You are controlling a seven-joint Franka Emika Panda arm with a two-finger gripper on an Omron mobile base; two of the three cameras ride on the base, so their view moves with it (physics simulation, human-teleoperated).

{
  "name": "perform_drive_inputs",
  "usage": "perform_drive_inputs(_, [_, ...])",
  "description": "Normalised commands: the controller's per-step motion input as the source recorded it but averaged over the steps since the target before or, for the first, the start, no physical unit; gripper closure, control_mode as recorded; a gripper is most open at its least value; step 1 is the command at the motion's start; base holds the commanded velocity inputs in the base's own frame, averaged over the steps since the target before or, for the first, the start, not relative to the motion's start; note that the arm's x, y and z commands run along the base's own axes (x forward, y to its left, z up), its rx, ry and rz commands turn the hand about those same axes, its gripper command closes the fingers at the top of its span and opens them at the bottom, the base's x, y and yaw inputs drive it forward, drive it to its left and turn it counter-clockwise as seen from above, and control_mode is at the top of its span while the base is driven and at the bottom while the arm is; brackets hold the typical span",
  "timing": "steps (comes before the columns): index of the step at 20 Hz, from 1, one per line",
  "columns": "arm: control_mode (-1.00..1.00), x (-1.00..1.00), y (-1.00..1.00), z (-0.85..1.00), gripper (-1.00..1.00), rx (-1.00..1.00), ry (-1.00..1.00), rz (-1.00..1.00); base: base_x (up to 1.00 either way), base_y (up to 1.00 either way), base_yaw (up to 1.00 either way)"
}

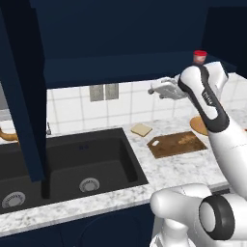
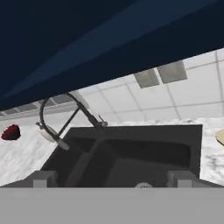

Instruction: From the different types of pastries on the counter, select a croissant and place it on the cutting board. Then retrieve a jar of jam from the cabinet and place it alongside the croissant on the cutting board.

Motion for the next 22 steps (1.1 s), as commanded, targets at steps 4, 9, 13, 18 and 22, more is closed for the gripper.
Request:
perform_drive_inputs(4, [-1.00, 0.41, -0.34, 1.00, -1.00, 0.00, -0.03, -0.19, 0.00, 0.00, 0.00])
perform_drive_inputs(9, [-1.00, 0.62, -0.38, 0.71, -1.00, 0.00, -0.03, -0.20, 0.00, 0.00, 0.00])
perform_drive_inputs(13, [-1.00, 0.48, -0.43, 0.32, -1.00, 0.00, -0.09, -0.10, 0.00, 0.00, 0.00])
perform_drive_inputs(18, [-1.00, 0.36, -0.48, 0.22, -1.00, 0.00, -0.21, -0.01, 0.00, 0.00, 0.00])
perform_drive_inputs(22, [-1.00, 0.17, -0.54, 0.35, -1.00, -0.06, -0.14, -0.06, 0.00, 0.00, 0.00])
